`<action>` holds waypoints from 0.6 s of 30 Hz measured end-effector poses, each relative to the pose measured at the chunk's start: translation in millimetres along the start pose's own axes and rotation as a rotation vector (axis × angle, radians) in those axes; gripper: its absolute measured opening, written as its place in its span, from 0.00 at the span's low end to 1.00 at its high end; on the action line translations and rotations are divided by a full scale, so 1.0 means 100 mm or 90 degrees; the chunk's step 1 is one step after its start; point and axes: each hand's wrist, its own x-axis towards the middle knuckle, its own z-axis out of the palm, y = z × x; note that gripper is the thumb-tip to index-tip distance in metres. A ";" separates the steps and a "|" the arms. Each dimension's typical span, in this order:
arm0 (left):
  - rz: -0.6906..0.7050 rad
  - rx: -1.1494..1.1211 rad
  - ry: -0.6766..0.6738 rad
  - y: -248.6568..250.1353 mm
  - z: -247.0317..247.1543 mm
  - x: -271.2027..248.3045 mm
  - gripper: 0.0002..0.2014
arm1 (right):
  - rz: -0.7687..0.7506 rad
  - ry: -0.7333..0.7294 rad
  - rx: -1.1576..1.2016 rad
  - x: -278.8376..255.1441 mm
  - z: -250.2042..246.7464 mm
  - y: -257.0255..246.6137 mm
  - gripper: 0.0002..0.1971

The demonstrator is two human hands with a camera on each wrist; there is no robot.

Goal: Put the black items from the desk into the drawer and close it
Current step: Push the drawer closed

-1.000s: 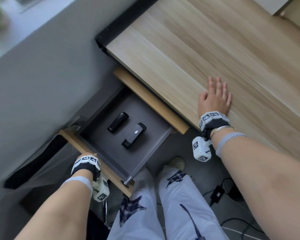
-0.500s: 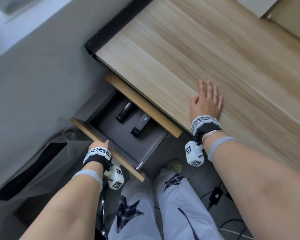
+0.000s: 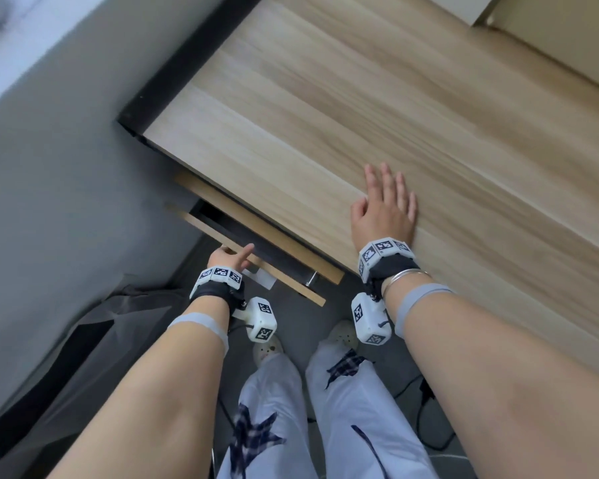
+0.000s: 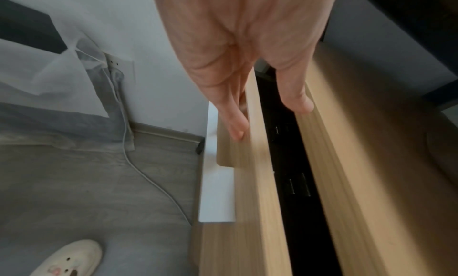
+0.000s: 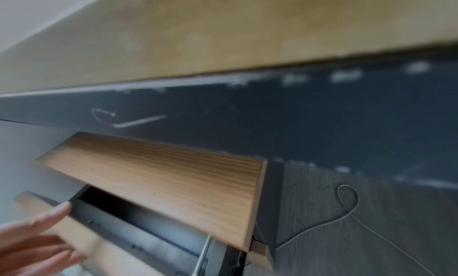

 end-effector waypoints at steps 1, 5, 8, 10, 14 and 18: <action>-0.003 -0.024 -0.001 0.07 0.04 -0.02 0.36 | 0.000 0.000 -0.004 0.00 0.00 0.00 0.30; 0.007 -0.087 -0.014 0.28 0.17 -0.04 0.36 | 0.006 -0.002 -0.006 0.00 -0.01 -0.01 0.31; -0.006 -0.192 -0.047 0.33 0.28 0.08 0.26 | 0.009 -0.007 -0.005 0.00 -0.01 -0.01 0.31; -0.014 -0.216 -0.037 0.35 0.32 0.14 0.26 | 0.007 -0.008 -0.004 0.00 -0.01 -0.01 0.31; -0.033 -0.233 -0.038 0.36 0.34 0.18 0.10 | 0.013 0.001 0.003 0.01 -0.01 -0.02 0.31; -0.011 -0.208 -0.041 0.34 0.33 0.22 0.17 | 0.016 0.011 0.006 0.01 0.00 -0.03 0.31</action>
